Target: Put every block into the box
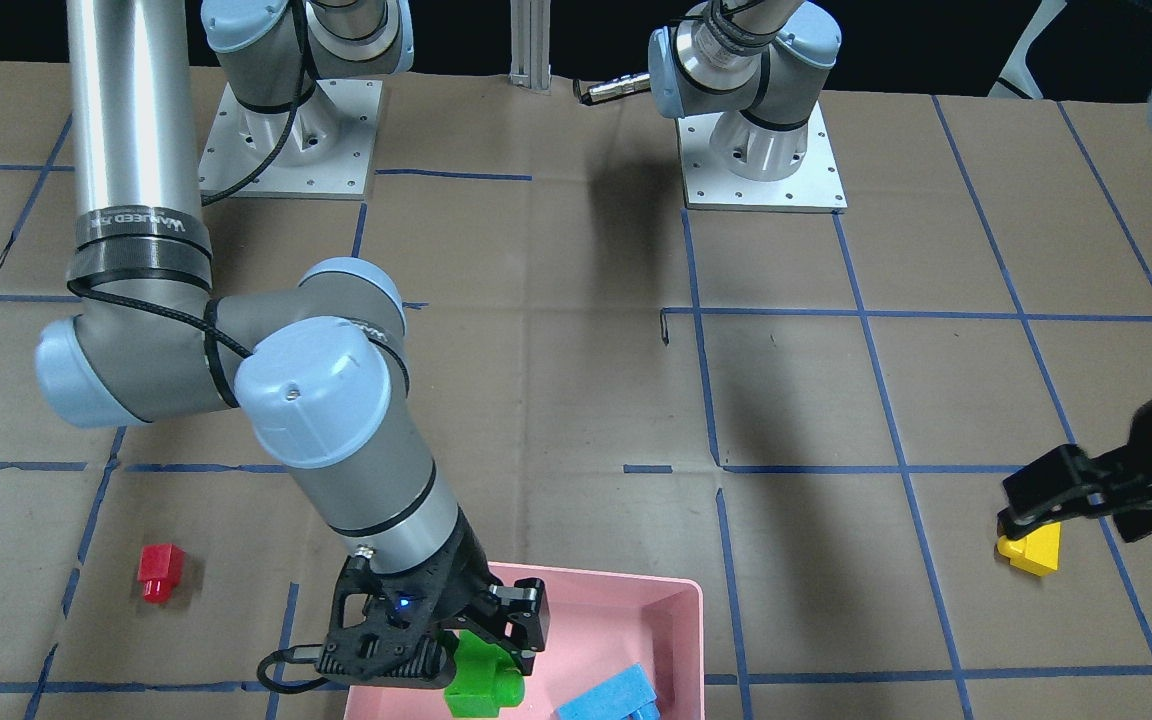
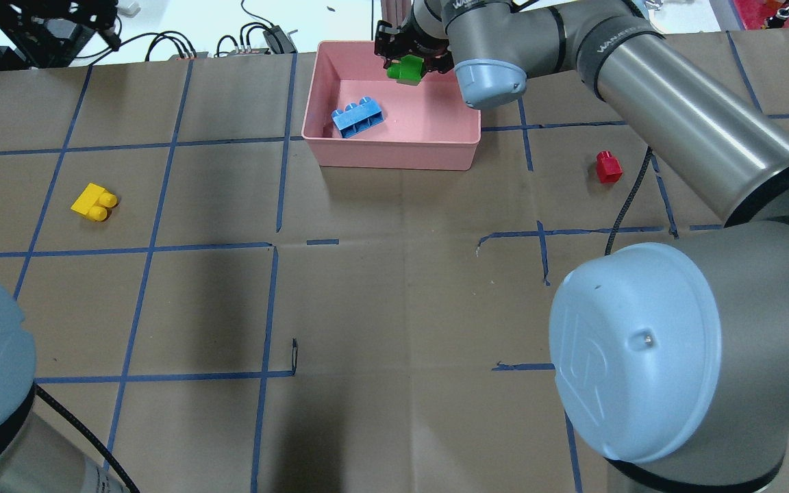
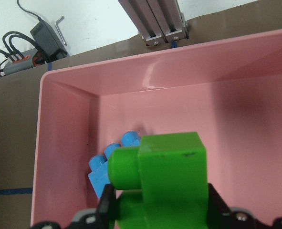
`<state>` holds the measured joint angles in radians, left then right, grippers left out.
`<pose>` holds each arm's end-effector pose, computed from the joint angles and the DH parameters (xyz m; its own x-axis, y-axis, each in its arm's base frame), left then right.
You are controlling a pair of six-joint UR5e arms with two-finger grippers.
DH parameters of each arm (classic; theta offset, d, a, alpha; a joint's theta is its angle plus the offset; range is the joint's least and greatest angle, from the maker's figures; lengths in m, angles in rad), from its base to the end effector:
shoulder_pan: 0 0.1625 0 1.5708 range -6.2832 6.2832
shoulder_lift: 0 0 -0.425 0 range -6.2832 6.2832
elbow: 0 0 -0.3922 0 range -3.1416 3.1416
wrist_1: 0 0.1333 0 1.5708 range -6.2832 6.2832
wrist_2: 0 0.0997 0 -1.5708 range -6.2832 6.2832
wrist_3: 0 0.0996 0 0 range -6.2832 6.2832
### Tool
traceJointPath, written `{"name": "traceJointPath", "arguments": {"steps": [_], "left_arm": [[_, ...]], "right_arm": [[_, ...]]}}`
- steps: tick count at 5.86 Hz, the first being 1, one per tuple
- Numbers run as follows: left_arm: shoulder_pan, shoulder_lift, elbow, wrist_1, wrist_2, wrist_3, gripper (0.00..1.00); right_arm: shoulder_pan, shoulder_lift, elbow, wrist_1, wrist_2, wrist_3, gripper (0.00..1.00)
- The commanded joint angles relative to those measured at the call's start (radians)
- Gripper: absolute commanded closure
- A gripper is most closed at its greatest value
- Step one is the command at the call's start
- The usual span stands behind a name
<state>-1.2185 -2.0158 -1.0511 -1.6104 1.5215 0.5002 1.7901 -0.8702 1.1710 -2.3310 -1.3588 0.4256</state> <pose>0.1039 -0.6833 0.4795 -0.9885 0.1489 0.0264 0.1473 0.9876 -0.0544 0.3205 -0.7288 0.3281 -0.9311 0.0846 -0.3548 0.2080 0.9222 -0.3260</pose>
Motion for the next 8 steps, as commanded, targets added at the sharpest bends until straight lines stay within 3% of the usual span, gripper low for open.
{"name": "traceJointPath", "arguments": {"steps": [1,2,3,5,6,7,8], "left_arm": [[0.111,0.023,-0.064,0.009,0.061,0.461,0.01],[0.170,0.000,-0.085,0.018,0.059,0.579,0.01],[0.222,-0.004,-0.162,0.088,0.056,0.633,0.02],[0.234,-0.003,-0.373,0.444,0.048,0.586,0.01],[0.229,-0.010,-0.430,0.469,0.027,0.480,0.01],[0.228,-0.027,-0.454,0.471,-0.025,0.444,0.01],[0.228,-0.059,-0.458,0.472,-0.026,0.443,0.01]], "right_arm": [[0.005,0.026,-0.051,-0.013,-0.002,0.005,0.74],[0.005,0.051,-0.079,-0.014,-0.043,0.002,0.01],[0.005,0.050,-0.076,-0.010,-0.049,0.002,0.00],[0.005,0.030,-0.053,0.010,-0.093,-0.011,0.00],[-0.017,-0.016,-0.050,0.018,-0.308,-0.139,0.00],[-0.055,-0.067,-0.036,0.141,-0.365,-0.288,0.00],[-0.127,-0.134,0.017,0.314,-0.352,-0.307,0.00]]}}
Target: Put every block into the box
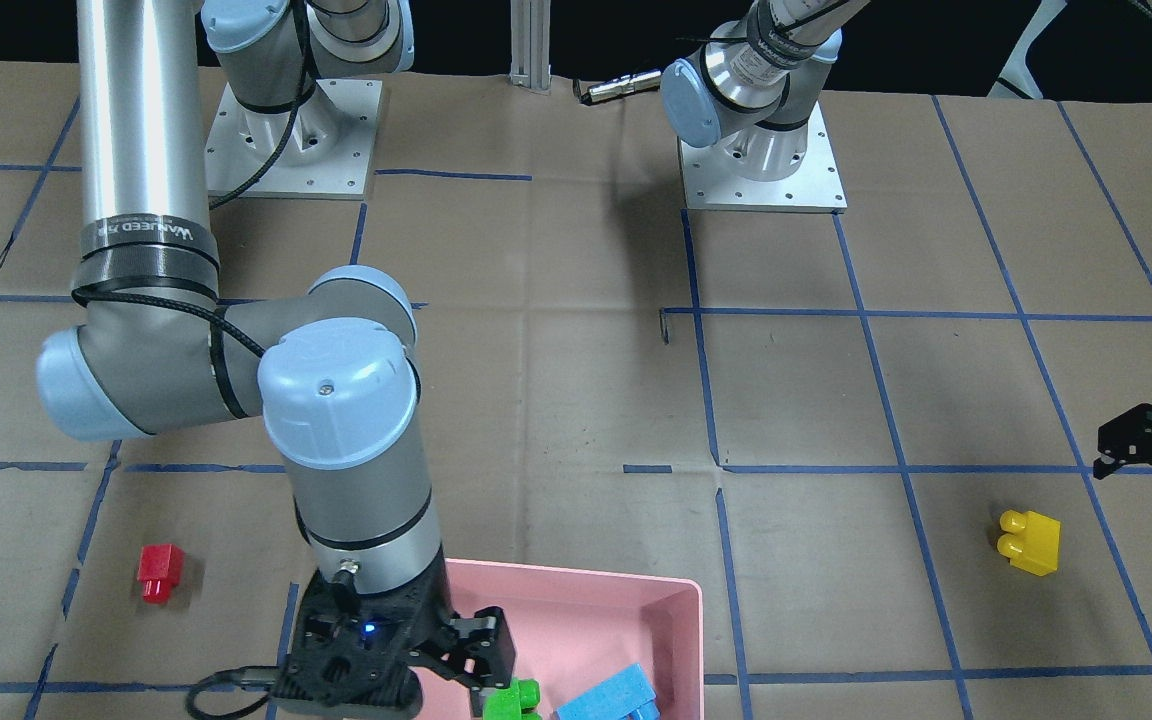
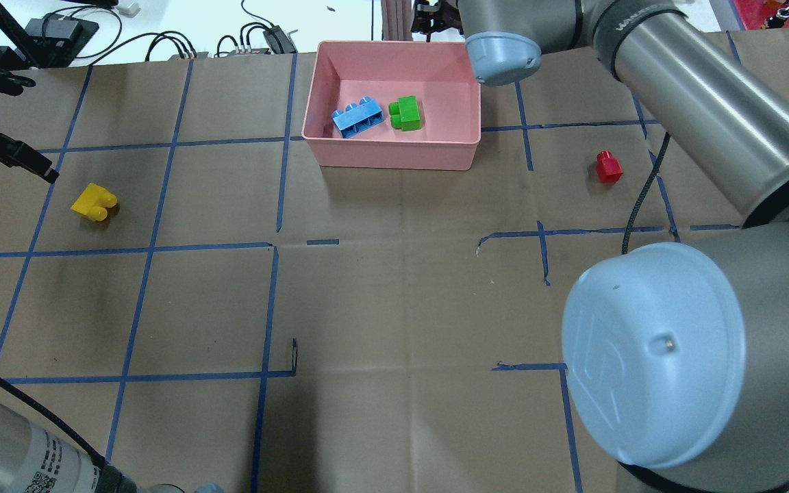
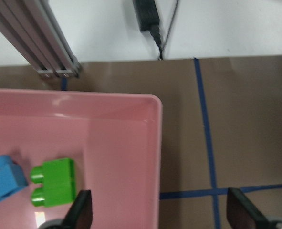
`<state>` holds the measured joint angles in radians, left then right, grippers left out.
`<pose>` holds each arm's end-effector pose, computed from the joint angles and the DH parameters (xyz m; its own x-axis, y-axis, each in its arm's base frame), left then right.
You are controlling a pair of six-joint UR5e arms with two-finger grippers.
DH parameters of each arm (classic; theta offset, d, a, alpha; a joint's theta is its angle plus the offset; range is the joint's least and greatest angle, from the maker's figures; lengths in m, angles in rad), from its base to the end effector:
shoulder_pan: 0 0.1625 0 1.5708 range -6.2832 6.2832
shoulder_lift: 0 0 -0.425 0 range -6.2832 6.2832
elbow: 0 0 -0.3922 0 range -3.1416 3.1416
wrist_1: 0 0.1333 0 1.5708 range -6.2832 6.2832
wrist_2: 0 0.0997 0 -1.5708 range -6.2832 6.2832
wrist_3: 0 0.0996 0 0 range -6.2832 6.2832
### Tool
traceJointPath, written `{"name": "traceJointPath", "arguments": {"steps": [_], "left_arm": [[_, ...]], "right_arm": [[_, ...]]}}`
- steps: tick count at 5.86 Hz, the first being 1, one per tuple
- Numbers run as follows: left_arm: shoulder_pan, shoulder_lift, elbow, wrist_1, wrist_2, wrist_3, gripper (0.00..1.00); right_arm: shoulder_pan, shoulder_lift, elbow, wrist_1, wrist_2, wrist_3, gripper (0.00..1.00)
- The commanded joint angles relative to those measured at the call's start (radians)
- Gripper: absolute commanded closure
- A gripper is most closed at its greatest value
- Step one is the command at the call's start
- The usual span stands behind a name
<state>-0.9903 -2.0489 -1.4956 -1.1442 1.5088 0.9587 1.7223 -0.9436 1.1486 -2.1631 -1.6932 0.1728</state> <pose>0.2444 -0.6270 0.2890 -0.9287 0.3704 0.0162 0.3687 0.9273 -0.0643 0.2349 -0.7360 0.3729 -0.9974 0.0547 0.0464 0.0322 0.9196 -0.3915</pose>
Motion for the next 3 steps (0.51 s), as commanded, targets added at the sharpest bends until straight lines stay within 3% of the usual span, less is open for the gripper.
{"name": "traceJointPath", "arguments": {"steps": [1,2,3], "left_arm": [[-0.004,-0.060,-0.015,0.023,-0.013,-0.015,0.01],[-0.007,-0.088,-0.015,0.052,-0.013,-0.015,0.01],[-0.010,-0.111,-0.017,0.064,-0.013,-0.015,0.01]], "right_arm": [[-0.138,-0.105,0.160,0.149,-0.016,-0.176,0.01],[-0.204,-0.122,0.284,-0.015,0.013,-0.247,0.01],[-0.290,-0.118,0.359,-0.128,0.135,-0.380,0.01]]}}
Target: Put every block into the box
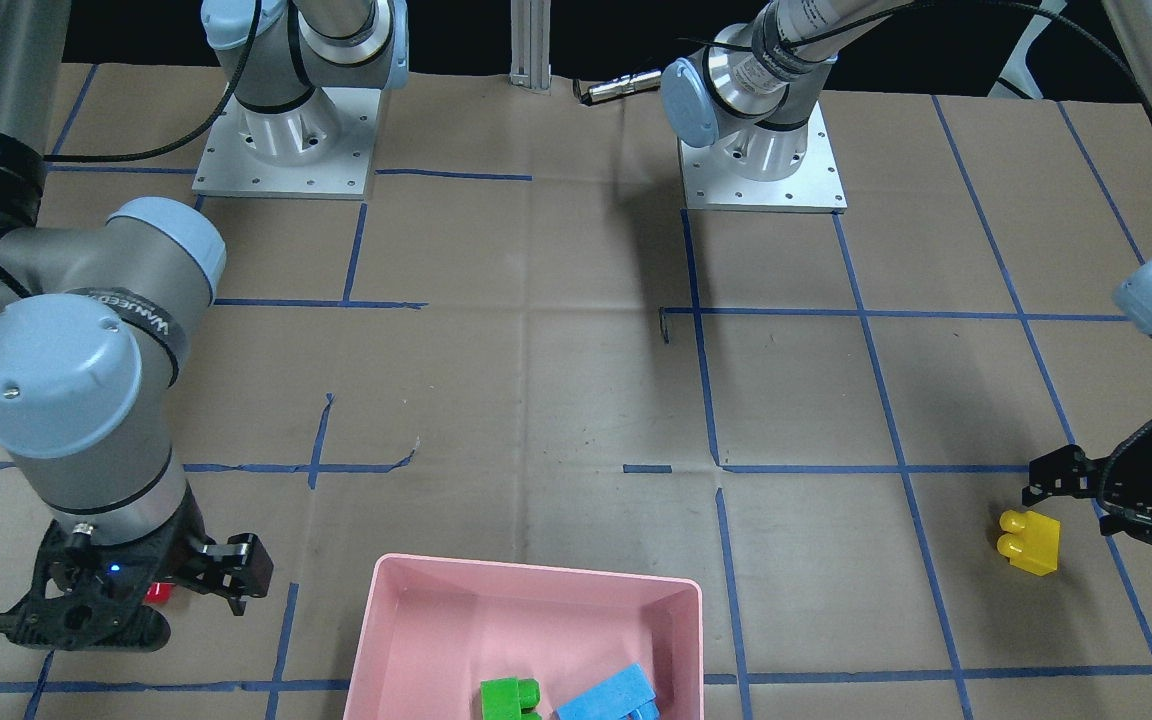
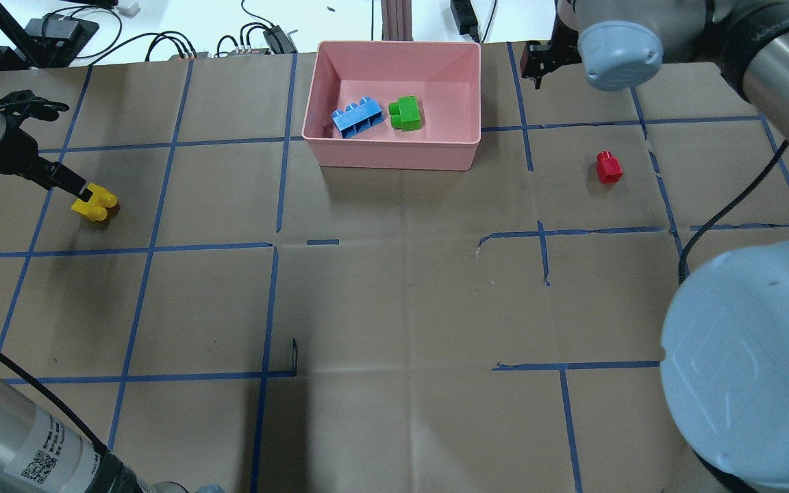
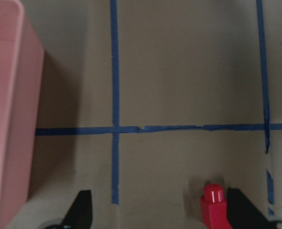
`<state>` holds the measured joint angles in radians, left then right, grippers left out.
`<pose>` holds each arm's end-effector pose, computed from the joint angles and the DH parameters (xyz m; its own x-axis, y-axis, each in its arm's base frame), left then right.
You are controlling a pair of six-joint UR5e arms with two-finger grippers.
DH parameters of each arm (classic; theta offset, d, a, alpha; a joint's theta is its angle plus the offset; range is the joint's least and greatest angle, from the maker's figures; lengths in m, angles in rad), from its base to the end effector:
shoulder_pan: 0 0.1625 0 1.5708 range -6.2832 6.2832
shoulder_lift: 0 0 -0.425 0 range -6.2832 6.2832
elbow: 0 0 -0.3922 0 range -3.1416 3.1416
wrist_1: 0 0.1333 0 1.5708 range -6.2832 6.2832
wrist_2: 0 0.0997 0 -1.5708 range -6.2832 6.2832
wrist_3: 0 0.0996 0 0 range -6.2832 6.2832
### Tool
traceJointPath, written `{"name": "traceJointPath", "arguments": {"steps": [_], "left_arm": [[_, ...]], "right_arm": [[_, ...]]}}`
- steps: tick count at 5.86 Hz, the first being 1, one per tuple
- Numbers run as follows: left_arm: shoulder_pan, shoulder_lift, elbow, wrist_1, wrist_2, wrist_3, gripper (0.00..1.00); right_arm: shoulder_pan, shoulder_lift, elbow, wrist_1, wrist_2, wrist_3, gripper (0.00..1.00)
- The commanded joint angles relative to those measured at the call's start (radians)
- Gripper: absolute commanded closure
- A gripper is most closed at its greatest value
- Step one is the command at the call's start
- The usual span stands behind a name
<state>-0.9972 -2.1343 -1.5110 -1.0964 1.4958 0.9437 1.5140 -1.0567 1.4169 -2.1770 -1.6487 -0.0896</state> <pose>0.2439 -0.6368 0.2303 -0.9300 0.3612 0.0677 0.3590 0.9323 -0.0434 0.0858 -0.7029 0.3223 -0.9952 -0.0114 0.0970 -0.0341 0.9712 -0.2358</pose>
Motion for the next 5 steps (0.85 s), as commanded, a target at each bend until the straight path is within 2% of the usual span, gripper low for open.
{"name": "traceJointPath", "arguments": {"steps": [1,2,3,5], "left_arm": [[-0.020,-0.056,0.002,0.070,0.000,0.000,0.01],[-0.047,-0.070,-0.004,0.132,0.000,0.000,0.01],[-0.049,-0.073,-0.006,0.133,-0.002,0.003,0.01],[-0.038,-0.073,-0.053,0.142,0.006,0.010,0.02]], "right_arm": [[-0.178,0.009,0.156,-0.121,0.247,-0.230,0.00],[-0.207,0.017,0.236,-0.273,0.265,-0.392,0.01],[-0.209,0.035,0.304,-0.464,0.253,-0.409,0.01],[-0.209,0.027,0.376,-0.460,0.238,-0.412,0.00]]}}
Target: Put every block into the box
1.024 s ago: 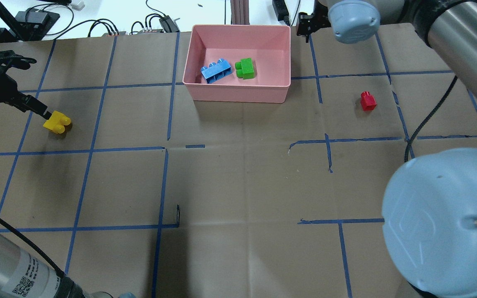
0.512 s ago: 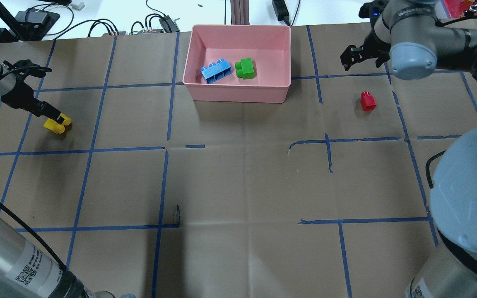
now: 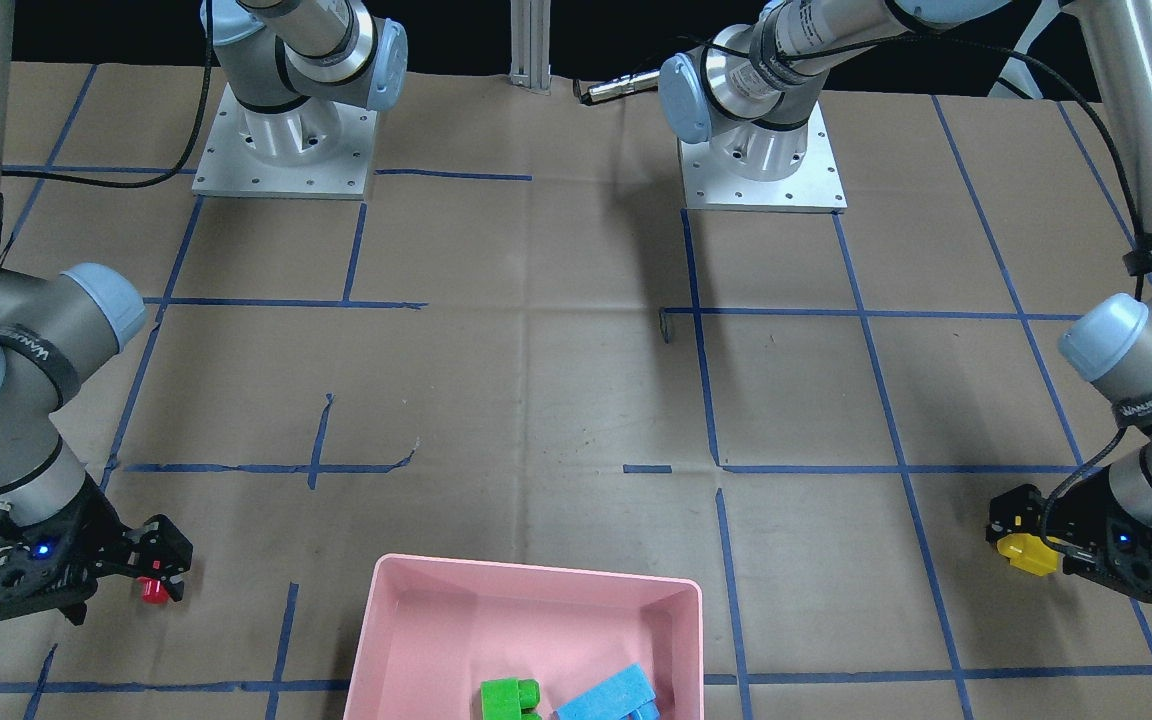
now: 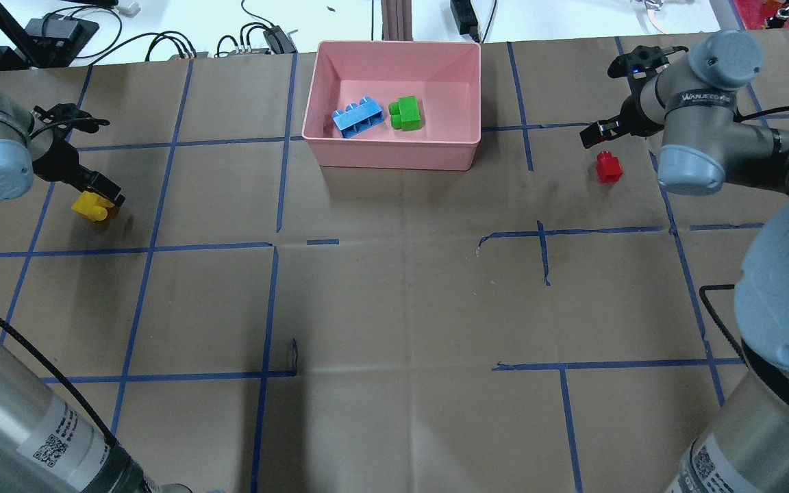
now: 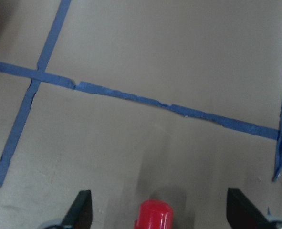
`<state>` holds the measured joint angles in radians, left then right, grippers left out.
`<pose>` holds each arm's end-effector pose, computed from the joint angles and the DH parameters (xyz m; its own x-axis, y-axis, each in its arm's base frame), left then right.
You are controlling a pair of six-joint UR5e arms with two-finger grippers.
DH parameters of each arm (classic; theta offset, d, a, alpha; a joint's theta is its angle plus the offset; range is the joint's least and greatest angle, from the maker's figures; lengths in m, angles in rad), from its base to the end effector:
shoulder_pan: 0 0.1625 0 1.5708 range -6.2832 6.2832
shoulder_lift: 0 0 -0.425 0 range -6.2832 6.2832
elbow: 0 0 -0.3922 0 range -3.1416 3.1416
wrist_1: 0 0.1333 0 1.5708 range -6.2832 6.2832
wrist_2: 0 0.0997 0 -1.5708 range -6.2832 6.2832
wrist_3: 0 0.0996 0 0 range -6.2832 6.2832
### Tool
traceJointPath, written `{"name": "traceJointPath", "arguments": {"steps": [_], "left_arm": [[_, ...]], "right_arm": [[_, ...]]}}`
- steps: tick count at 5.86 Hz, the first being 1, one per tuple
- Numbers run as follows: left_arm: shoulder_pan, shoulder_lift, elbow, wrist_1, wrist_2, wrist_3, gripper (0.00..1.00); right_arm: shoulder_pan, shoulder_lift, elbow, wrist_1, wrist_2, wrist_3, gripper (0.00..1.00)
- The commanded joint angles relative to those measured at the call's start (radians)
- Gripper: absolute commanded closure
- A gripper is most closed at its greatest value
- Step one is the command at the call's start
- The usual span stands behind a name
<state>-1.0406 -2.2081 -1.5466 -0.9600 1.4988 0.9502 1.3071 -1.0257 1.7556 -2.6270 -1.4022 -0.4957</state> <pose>0.2192 -0.6517 0.1788 -0.9117 0.4084 0.0437 0.4059 0.9121 -0.0572 -0.0216 -0.6556 0.2033 -0.9670 -0.2546 0.0127 -0.2422 0.9019 -0.3576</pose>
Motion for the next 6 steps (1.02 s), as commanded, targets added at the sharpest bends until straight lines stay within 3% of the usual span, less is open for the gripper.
{"name": "traceJointPath", "arguments": {"steps": [1,2,3,4,5,6], "left_arm": [[0.008,0.001,-0.021,0.004,0.006,0.005,0.02],[0.039,0.001,-0.027,0.004,0.005,0.008,0.03],[0.045,0.002,-0.027,0.006,0.003,0.009,0.12],[0.045,0.005,-0.026,0.015,0.003,0.009,0.36],[0.044,0.010,-0.020,0.018,0.005,0.004,0.50],[0.042,0.011,-0.006,0.018,0.005,0.002,0.57]], "right_arm": [[-0.002,-0.010,0.080,-0.018,-0.047,0.006,0.00],[-0.002,-0.007,0.085,-0.021,-0.047,0.008,0.00],[-0.002,-0.007,0.085,-0.027,-0.046,0.009,0.01],[-0.003,-0.005,0.081,-0.019,-0.047,0.025,0.21],[-0.003,-0.008,0.079,-0.015,-0.050,0.023,0.70],[-0.003,-0.010,0.073,-0.016,-0.047,0.023,0.94]]}}
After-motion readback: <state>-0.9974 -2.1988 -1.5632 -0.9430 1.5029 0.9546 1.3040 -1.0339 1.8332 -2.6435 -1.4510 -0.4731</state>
